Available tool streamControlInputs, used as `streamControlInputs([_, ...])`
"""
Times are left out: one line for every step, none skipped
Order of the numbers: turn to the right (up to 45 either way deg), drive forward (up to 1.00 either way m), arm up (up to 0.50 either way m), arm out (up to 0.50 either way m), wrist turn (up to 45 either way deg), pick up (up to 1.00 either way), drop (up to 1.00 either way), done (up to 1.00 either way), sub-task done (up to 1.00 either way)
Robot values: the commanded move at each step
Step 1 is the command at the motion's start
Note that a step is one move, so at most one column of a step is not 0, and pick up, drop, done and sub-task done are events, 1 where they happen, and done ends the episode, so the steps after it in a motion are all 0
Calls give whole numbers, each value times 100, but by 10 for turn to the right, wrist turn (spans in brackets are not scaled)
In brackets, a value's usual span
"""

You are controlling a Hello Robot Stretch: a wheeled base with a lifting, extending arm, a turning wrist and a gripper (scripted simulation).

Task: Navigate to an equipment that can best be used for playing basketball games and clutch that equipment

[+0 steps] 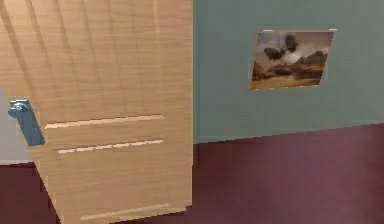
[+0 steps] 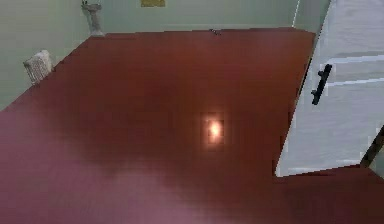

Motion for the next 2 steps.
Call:
streamControlInputs([-450,0,0,0,0,0,0,0,0])
streamControlInputs([-270,0,0,0,0,0,0,0,0])
